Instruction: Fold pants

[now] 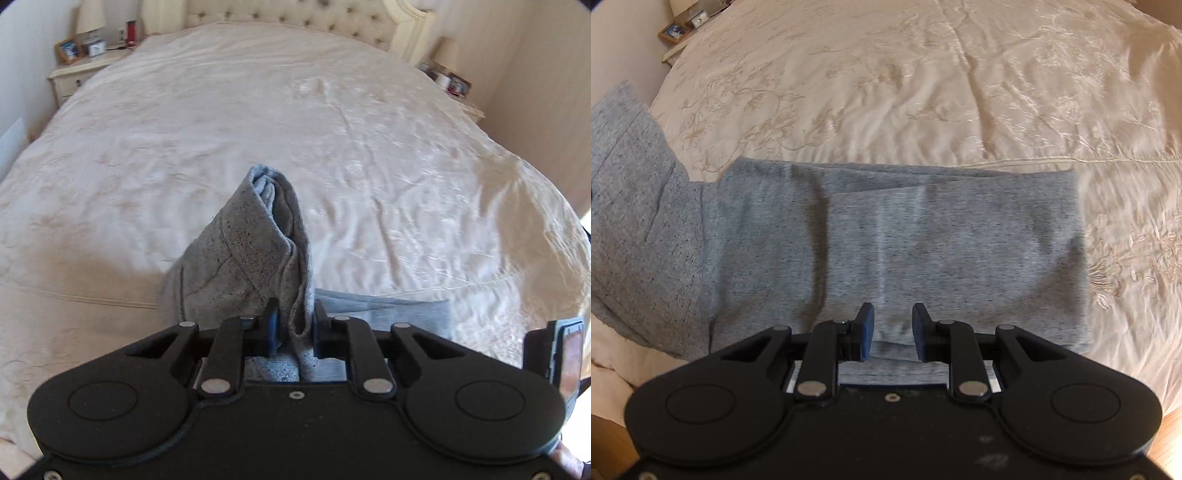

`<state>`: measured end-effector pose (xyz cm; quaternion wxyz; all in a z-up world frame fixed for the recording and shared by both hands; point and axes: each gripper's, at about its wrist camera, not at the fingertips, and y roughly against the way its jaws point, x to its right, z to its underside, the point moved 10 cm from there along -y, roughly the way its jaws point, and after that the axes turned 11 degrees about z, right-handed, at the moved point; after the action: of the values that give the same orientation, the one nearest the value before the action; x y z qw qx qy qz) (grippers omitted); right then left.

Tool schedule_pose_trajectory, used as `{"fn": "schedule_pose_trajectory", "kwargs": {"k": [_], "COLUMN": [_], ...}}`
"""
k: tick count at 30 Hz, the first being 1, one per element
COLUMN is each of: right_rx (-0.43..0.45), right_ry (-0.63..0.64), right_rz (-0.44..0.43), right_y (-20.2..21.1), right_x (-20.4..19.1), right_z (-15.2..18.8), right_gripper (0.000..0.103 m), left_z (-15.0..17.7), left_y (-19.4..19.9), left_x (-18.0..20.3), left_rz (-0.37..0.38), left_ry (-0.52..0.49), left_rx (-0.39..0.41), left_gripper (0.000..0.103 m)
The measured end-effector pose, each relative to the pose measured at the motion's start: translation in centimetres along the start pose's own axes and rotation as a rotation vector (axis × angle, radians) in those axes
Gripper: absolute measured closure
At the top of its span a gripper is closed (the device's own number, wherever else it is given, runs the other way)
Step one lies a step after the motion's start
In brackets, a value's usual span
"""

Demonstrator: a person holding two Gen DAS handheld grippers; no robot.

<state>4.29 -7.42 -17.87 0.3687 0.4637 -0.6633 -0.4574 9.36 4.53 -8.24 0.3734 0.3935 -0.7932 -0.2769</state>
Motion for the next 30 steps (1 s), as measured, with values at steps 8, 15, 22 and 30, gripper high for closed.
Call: {"fn": "schedule_pose_trajectory", "kwargs": {"k": [8, 15, 22, 30], "right_rx": [-0.021, 0.016, 0.051, 0.083], "right_ry": [-0.080, -0.089, -0.013, 0.108], "right_rz": [0.057, 0.025, -0.134, -0.169], "right_y": [-2.3, -2.5, -2.5, -3.4], "right_x": [10.6, 14.4, 8.4, 2.6], "right_z": [-0.2, -1.7, -4.4, -6.0], "right_gripper": [0.078, 0.077, 0.076, 0.071], "left_z": [4.5, 4.3, 5.0, 11.1], "left_y": [-12.4, -8.6, -6.4, -10.2], "left_x": [10.3, 4.2, -6.9, -12.1], "left_rz": [0.065, -0.121, -0.355, -0.399], "left_ry": [-0.085, -0.011, 0.246, 0.204], "left_rx": [-0.226, -0.206, -0.196, -0.385], "left_gripper": [0.090, 0.084, 0.077, 0.065]}}
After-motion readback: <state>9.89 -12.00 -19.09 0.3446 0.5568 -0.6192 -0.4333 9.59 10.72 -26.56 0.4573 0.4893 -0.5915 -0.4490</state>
